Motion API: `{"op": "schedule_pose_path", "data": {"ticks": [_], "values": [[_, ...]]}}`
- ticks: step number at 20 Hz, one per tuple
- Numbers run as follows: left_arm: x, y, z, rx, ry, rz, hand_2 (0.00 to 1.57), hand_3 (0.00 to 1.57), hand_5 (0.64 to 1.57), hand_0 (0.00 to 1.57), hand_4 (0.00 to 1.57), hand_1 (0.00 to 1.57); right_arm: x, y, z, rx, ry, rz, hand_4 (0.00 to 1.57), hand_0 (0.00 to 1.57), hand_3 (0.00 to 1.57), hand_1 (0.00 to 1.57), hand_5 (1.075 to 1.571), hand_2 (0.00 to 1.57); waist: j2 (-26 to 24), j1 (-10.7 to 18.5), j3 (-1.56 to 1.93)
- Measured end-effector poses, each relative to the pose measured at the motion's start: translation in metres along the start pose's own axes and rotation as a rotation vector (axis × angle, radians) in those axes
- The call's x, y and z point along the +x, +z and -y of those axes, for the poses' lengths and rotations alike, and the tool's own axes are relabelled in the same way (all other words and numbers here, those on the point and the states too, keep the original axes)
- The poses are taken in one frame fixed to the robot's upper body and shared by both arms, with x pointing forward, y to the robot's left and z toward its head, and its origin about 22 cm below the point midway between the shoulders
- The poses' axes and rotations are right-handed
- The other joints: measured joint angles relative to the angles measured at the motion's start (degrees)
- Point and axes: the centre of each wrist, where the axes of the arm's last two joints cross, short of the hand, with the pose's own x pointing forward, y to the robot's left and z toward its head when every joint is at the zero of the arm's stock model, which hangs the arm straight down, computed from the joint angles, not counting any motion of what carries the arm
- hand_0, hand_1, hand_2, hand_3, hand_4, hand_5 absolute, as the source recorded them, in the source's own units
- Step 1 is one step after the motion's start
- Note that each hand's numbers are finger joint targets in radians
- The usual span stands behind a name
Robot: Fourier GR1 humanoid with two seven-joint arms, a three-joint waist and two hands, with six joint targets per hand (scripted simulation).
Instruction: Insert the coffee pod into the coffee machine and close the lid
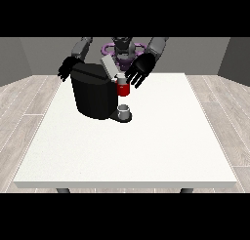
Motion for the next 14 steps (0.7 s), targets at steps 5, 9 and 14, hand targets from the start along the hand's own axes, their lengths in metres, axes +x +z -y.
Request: {"op": "schedule_pose_path", "data": {"ticks": [5,9,14], "values": [[0.000,0.001,-0.001,-0.033,-0.041,-0.001,0.00,0.00,1.571,0.00,0.00,0.00,-0.002,-0.003,0.010,-0.011,0.008,-0.007,0.34,0.00,0.00,0.00,1.571,0.00,-0.1,0.5,0.01],[0.000,0.001,0.001,-0.064,-0.046,-0.003,0.00,0.00,1.571,0.00,0.00,0.00,-0.012,0.003,0.012,-0.020,0.015,-0.029,0.38,0.00,0.00,0.00,1.571,0.00,-1.3,1.0,-0.05],[-0.001,0.002,0.003,-0.082,-0.041,-0.017,0.00,0.00,1.571,0.00,0.00,0.00,-0.017,0.007,0.013,-0.026,0.008,-0.047,0.39,0.00,0.00,0.00,1.571,0.00,-2.9,1.5,-0.06]]}}
